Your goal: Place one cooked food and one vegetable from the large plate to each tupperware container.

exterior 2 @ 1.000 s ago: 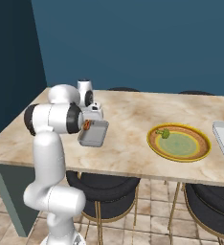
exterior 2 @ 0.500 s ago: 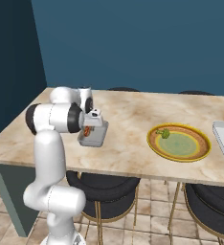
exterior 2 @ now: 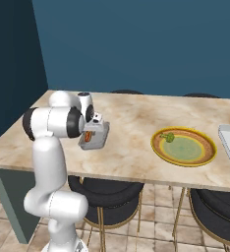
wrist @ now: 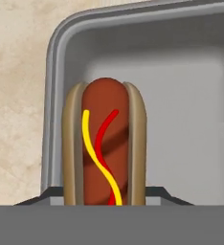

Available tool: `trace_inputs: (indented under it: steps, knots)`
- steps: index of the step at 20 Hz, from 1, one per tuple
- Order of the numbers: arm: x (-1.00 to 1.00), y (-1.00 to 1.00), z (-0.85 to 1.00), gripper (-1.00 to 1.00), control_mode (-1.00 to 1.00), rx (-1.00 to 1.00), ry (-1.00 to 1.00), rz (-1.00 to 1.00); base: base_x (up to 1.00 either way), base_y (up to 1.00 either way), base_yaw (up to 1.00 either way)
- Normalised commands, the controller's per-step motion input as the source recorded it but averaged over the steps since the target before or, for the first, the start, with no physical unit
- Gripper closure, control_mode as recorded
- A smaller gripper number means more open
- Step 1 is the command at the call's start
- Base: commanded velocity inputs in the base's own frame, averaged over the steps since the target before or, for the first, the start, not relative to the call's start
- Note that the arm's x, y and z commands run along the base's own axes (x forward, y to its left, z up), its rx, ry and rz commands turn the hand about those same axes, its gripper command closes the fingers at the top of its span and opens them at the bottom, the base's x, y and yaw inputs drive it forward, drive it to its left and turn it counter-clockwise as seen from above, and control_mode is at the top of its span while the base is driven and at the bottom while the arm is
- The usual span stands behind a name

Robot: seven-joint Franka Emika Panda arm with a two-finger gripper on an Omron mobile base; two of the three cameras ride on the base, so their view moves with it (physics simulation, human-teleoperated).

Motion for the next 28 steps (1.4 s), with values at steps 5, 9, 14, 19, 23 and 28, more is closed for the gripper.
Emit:
trace_inputs:
  steps: [5,9,14,19,23,28]
  knots:
    - [0.00,-0.23,0.00,-1.00,-1.00,0.01,-0.06,0.00,0.00,0.00,0.00]
    - [0.00,-0.17,0.01,-1.00,-1.00,0.00,0.00,0.00,0.00,0.00,0.00]
    - [-0.02,-0.03,0.36,-1.00,-1.00,0.00,0.08,-0.01,0.00,0.00,0.00]
    - [-0.70,0.00,0.97,-1.00,-1.00,-0.01,0.20,-0.10,0.00,0.00,0.00]
    - [-1.00,-0.10,0.60,-1.00,-1.00,0.03,0.16,-0.15,0.00,0.00,0.00]
    - [-1.00,-0.11,0.16,-1.00,-1.00,0.02,0.10,-0.17,0.00,0.00,0.00]
